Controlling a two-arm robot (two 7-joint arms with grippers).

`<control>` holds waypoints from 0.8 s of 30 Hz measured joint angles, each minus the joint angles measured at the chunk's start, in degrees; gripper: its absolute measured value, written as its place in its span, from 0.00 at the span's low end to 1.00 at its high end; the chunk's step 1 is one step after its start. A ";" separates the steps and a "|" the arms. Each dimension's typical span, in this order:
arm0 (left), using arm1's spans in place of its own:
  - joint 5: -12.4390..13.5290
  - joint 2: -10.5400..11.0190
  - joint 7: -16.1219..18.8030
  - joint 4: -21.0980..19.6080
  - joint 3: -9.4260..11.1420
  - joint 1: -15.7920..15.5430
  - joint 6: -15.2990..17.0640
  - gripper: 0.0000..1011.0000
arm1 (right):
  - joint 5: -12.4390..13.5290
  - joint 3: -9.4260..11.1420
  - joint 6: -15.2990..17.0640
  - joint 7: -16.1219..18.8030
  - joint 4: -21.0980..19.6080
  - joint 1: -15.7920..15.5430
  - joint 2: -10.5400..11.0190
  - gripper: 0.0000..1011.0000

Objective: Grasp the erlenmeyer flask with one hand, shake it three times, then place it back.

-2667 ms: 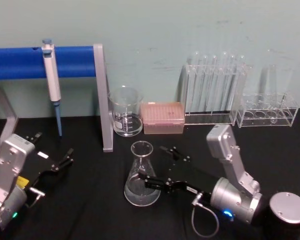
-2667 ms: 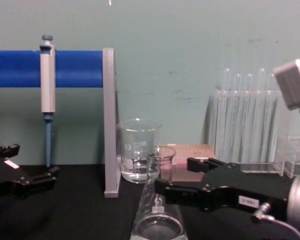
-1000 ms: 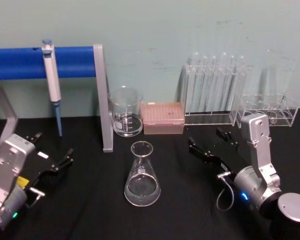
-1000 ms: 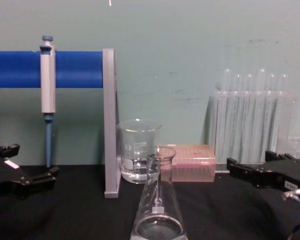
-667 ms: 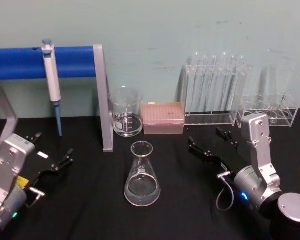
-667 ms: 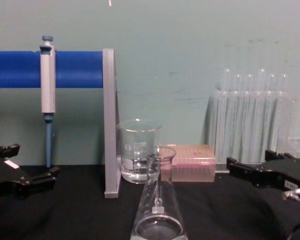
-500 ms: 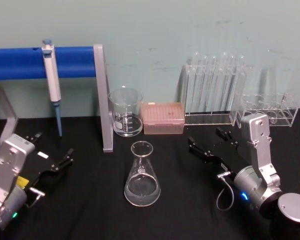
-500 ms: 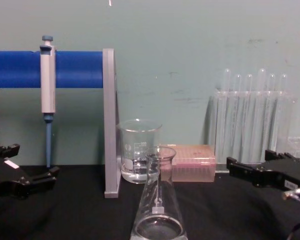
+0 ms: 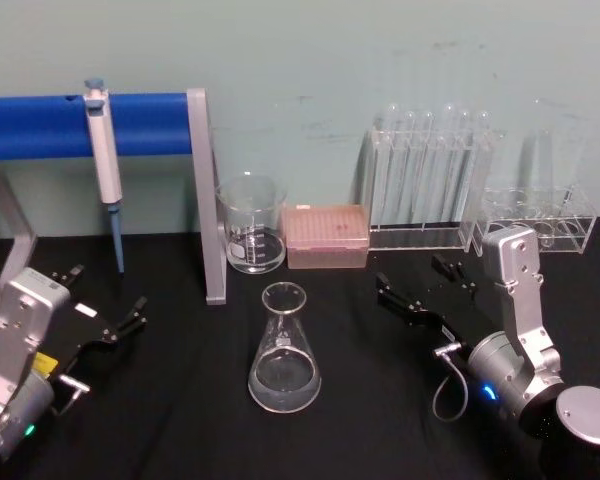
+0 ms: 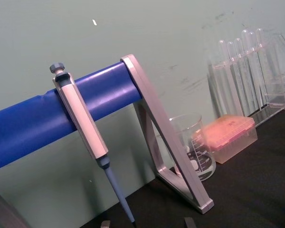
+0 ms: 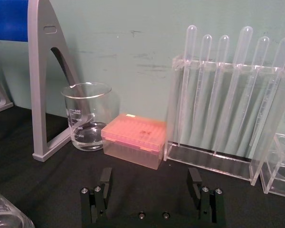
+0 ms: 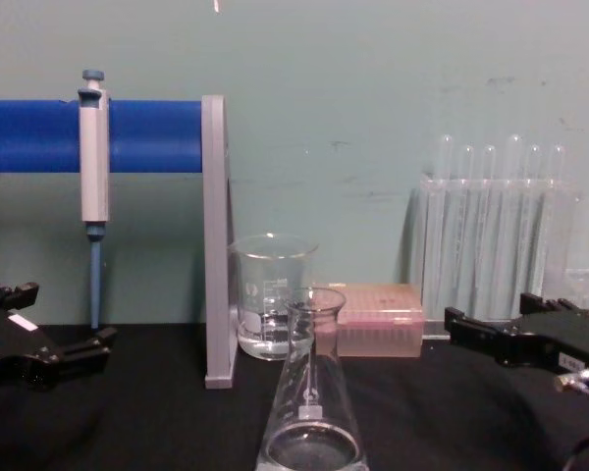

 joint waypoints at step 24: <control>0.00 0.00 0.00 0.00 0.00 0.00 0.00 0.99 | 0.02 0.00 -0.01 0.00 -0.01 0.00 0.00 0.99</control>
